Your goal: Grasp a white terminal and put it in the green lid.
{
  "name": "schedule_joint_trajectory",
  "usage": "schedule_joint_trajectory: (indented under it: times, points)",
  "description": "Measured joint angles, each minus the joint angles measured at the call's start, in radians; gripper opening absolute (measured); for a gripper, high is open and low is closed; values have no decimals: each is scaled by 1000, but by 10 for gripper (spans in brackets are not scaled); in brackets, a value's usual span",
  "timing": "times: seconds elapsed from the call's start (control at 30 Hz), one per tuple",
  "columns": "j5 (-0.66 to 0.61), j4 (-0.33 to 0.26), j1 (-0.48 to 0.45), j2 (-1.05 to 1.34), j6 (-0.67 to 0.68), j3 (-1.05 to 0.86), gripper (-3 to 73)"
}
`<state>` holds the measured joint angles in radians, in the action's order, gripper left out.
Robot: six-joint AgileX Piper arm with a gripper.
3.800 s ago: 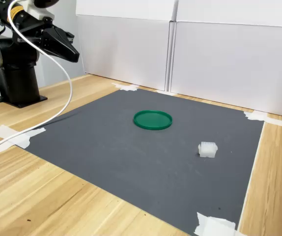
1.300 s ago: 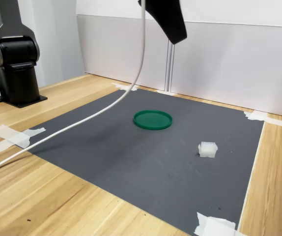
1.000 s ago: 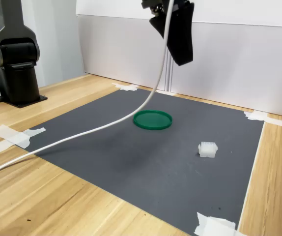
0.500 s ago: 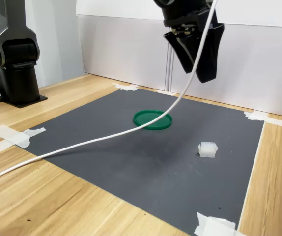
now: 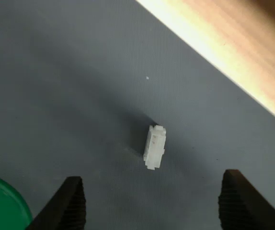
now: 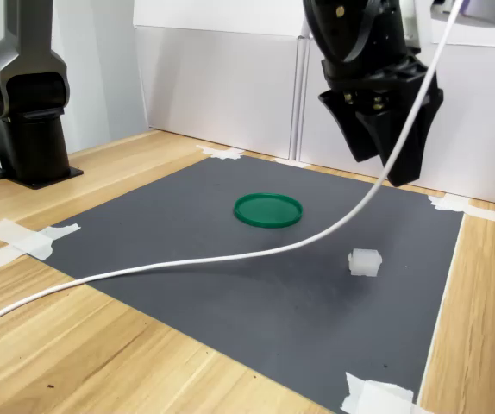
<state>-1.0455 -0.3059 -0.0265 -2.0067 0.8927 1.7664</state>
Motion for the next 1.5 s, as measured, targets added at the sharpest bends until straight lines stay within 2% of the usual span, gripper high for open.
schedule_joint_trajectory:
  times: [0.17,0.3,0.47,0.63,0.77,1.5]
  points:
    - [-1,44,0,-61,-6,0,679]
    - [2,56,3,-100,-6,0,679]
    - [5,87,39,-130,-8,0,679]
    - [20,98,60,-133,-61,0,679]
    - [29,130,59,-133,-92,0,679]
    - [54,188,58,-170,-140,0,669]
